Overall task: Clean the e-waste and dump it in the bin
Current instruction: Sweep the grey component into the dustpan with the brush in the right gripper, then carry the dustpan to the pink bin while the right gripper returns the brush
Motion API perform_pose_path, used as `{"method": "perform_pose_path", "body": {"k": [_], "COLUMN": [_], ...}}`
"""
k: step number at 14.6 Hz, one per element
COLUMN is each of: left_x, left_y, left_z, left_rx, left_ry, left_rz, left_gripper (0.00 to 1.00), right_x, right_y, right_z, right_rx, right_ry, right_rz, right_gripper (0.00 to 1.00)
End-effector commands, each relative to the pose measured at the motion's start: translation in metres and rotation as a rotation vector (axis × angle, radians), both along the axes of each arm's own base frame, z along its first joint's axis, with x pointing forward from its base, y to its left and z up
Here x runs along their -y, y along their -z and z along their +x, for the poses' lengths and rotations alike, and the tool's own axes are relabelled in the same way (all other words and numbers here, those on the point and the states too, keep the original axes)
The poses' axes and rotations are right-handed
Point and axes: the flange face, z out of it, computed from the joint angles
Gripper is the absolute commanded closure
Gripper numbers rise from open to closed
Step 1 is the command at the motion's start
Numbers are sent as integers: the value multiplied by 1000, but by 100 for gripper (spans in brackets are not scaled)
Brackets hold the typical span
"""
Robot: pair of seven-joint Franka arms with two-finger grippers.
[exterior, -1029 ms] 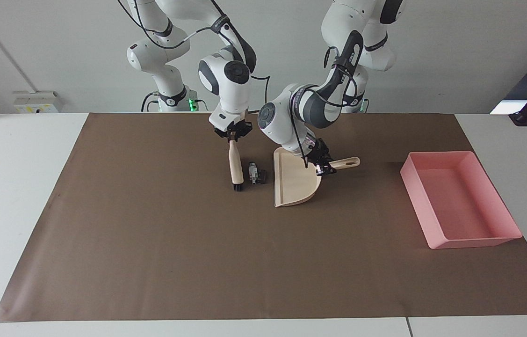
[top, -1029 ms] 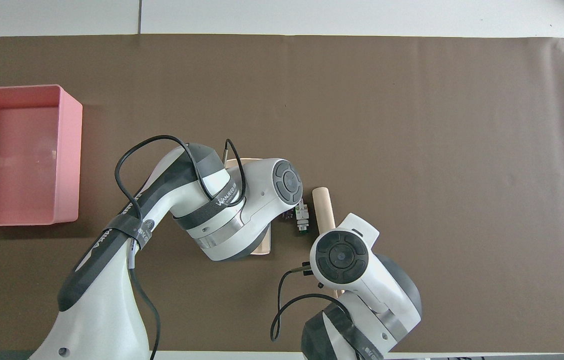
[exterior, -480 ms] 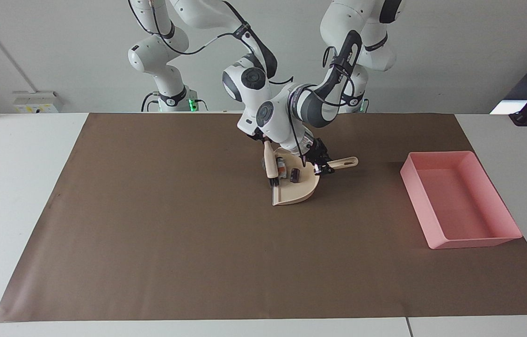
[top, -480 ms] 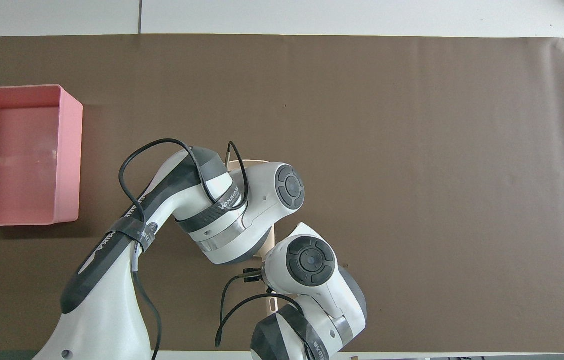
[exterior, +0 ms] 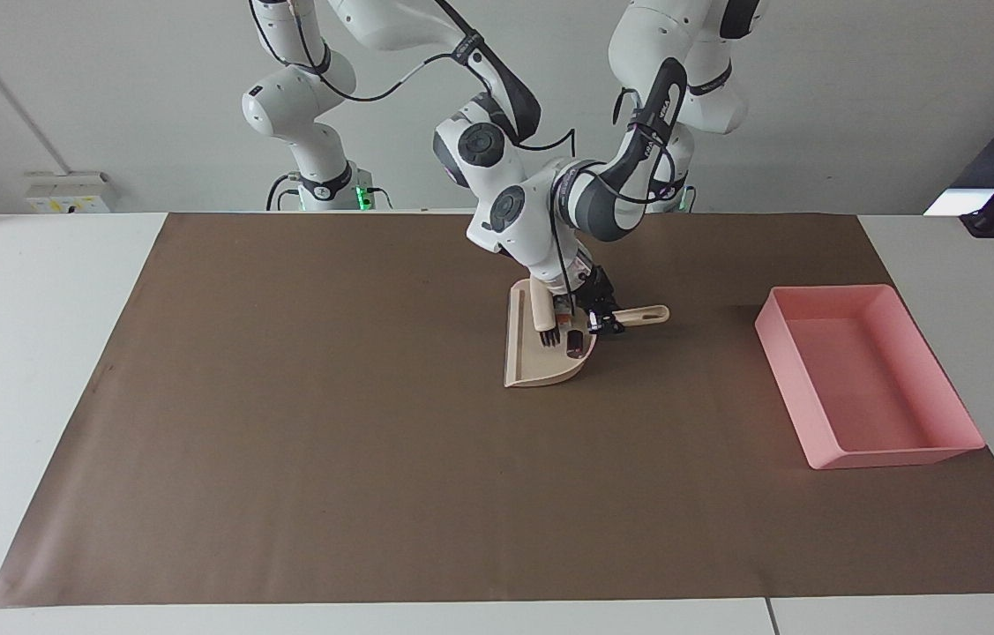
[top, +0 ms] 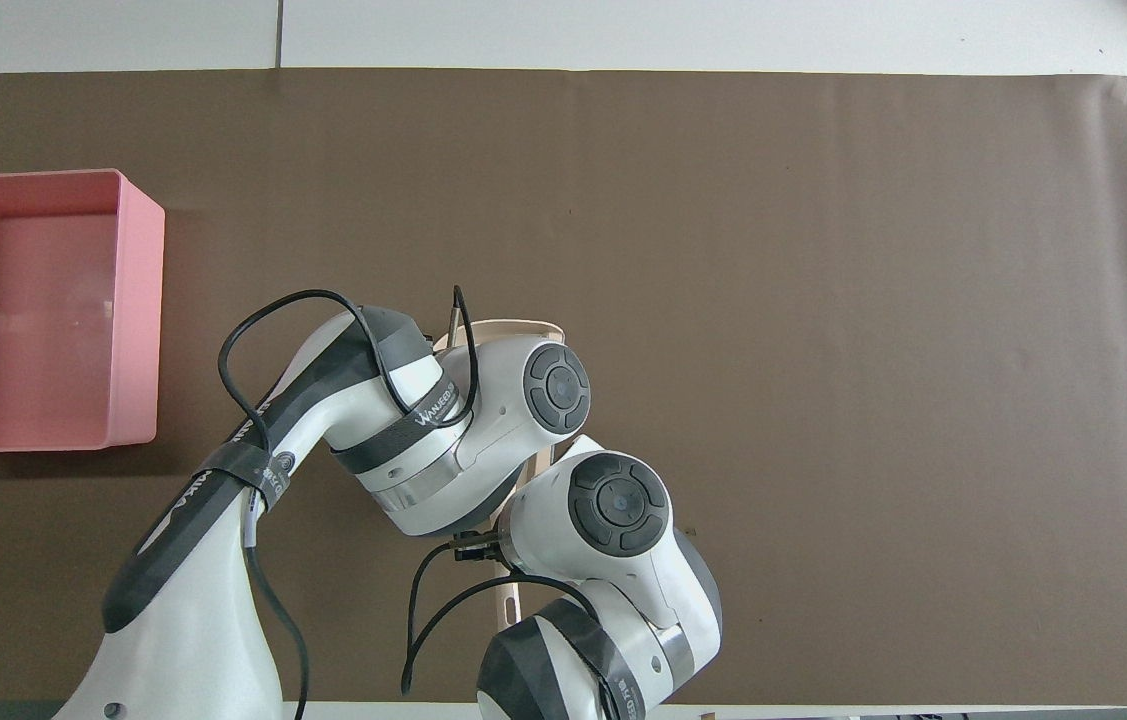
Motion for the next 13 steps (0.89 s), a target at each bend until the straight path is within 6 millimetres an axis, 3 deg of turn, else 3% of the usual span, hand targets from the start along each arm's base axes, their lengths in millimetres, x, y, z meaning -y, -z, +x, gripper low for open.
{"method": "perform_pose_path", "body": {"k": [1, 5, 7, 10, 13], "left_x": [-10, -24, -38, -72, -109], "left_y": [-6, -17, -44, -75, -99], "left_z": [0, 14, 21, 36, 52], "left_rx": [-1, -29, -40, -57, -75], "left_ry": [-21, -38, -36, -36, -32], "left_rz": [-80, -154, -216, -277, -329], "left_gripper": [100, 100, 100, 100, 100], "right_x": [23, 60, 95, 175, 265], "right_y": [-36, -77, -98, -127, -129], "right_z": [5, 9, 16, 38, 69], "right_rx": [6, 42, 32, 33, 34], "right_ry": [-17, -1, 15, 47, 35], "right_rz": [-11, -111, -162, -253, -319], "right_gripper": [100, 100, 100, 100, 100]}}
